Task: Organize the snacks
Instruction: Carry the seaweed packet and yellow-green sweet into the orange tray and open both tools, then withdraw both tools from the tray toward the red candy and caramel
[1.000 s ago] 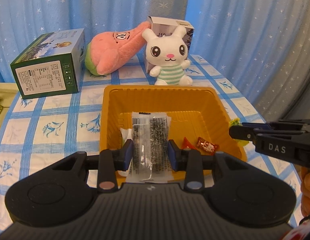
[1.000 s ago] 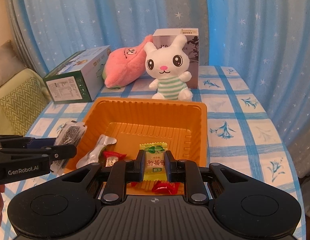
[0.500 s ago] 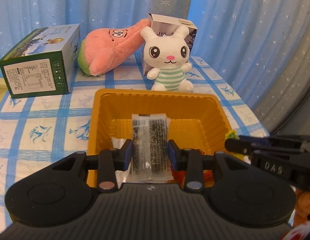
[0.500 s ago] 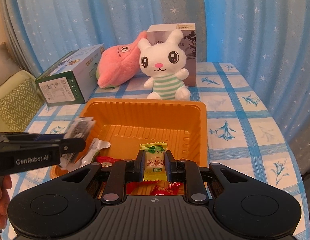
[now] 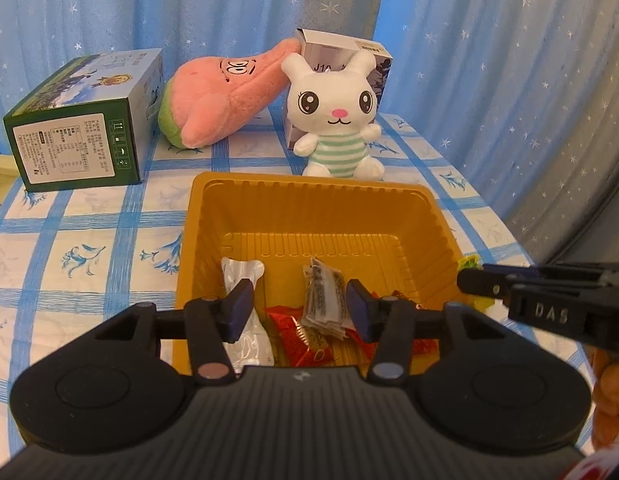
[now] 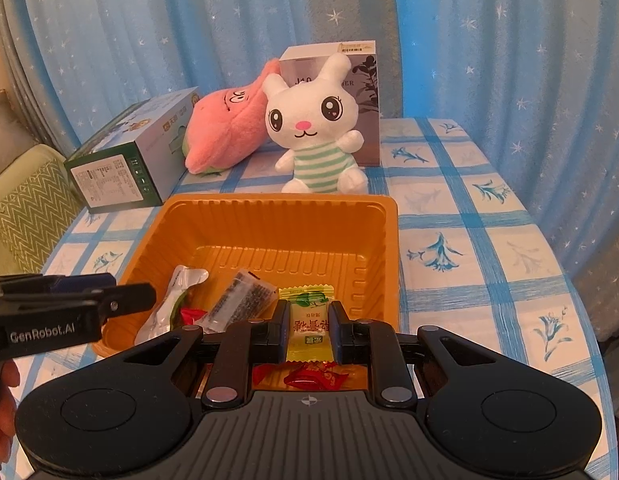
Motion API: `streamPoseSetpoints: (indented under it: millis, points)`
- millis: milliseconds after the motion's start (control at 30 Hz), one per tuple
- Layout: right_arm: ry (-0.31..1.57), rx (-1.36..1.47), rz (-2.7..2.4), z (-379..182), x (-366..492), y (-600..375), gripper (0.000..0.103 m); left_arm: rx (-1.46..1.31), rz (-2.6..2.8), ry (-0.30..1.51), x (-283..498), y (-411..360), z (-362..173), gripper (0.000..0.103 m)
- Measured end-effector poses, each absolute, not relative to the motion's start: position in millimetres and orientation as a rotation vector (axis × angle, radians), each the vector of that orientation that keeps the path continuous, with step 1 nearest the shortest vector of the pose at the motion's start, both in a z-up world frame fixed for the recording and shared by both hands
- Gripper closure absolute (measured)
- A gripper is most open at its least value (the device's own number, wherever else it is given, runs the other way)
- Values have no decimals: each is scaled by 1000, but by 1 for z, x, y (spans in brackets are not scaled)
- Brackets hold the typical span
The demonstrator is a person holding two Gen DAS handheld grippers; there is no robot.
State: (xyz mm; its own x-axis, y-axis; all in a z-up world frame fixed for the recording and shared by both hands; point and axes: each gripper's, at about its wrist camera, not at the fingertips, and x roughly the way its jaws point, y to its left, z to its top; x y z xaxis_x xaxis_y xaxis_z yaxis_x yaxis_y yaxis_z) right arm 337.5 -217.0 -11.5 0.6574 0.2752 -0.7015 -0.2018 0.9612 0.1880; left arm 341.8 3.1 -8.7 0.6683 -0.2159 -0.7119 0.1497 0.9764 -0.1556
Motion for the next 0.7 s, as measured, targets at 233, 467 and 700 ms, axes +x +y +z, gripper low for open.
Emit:
streamPoseSetpoints:
  millis: [233,467,700]
  points:
    - [795,98,272,-5,341,-215,83,-78,-210,815,339,2,-8,56]
    - [777,136,264,-1,347,-214,82,-76,-208,819,338,2,-10,56]
    - [746,244,278,-1,352,-224,28,-82,-204,823,325,8,-13,46]
